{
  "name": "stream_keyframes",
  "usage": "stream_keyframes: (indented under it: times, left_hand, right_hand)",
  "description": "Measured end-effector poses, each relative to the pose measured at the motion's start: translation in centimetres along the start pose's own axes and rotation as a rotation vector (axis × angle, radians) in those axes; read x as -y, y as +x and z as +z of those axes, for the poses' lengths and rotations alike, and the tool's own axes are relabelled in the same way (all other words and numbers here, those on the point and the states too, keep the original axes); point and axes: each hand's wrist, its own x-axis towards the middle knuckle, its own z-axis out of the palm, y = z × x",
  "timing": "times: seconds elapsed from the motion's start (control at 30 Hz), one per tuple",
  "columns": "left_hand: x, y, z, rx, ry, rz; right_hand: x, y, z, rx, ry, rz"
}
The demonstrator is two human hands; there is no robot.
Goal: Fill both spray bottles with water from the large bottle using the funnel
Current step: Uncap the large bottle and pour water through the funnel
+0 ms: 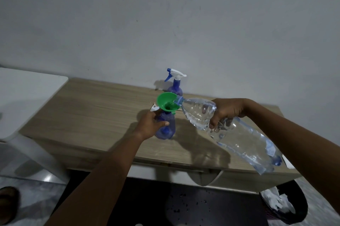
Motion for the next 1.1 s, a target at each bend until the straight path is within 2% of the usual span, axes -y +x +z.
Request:
stream_keyframes:
  times: [1.1]
  left_hand:
    - [0.28,0.27,0.26,-0.023,-0.013,0.013]
  right_hand:
    - [0.64,-0.54,-0.25,0.006,-0.022,0.025]
